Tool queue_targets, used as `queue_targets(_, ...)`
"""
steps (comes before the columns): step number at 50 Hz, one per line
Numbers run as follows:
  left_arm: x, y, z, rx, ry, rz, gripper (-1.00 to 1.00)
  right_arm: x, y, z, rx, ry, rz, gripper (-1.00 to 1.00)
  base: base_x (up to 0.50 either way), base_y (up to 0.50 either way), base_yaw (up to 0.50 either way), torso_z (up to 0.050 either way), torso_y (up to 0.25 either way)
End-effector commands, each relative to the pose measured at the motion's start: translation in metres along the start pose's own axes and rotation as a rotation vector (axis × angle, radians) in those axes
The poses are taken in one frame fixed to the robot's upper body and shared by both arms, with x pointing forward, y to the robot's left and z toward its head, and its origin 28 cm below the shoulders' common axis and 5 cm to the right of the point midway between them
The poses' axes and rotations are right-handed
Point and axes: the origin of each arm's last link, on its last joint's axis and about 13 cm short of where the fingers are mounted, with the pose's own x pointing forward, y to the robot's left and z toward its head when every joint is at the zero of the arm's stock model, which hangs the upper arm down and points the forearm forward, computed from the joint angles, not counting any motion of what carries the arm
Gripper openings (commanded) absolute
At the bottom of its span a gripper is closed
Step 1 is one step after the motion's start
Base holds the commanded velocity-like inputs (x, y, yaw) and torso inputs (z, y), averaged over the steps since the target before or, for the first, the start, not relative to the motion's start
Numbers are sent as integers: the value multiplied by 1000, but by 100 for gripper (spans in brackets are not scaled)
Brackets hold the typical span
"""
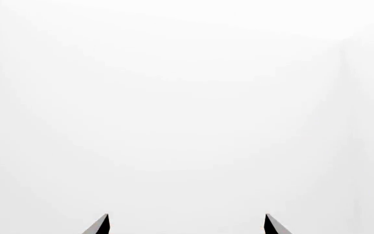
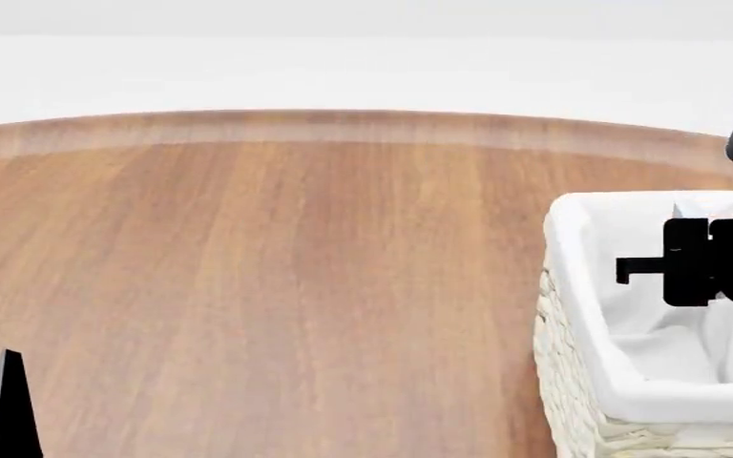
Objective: Pick up the cream cheese box, and put it in the basket.
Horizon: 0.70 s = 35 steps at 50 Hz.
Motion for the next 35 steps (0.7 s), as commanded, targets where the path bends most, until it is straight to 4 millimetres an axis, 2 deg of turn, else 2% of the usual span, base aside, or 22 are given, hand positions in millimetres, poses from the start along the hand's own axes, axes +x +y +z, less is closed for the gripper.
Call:
queue_targets(1,0,-1,-1,3,3,-5,100,0,-5,-7,-19,5,6,-100,0,0,0,0,0)
queue_targets(35,0,-1,-3,4,6,-7,100,16,-7,-30,-26,73,4,-100,0,0,0,0,1)
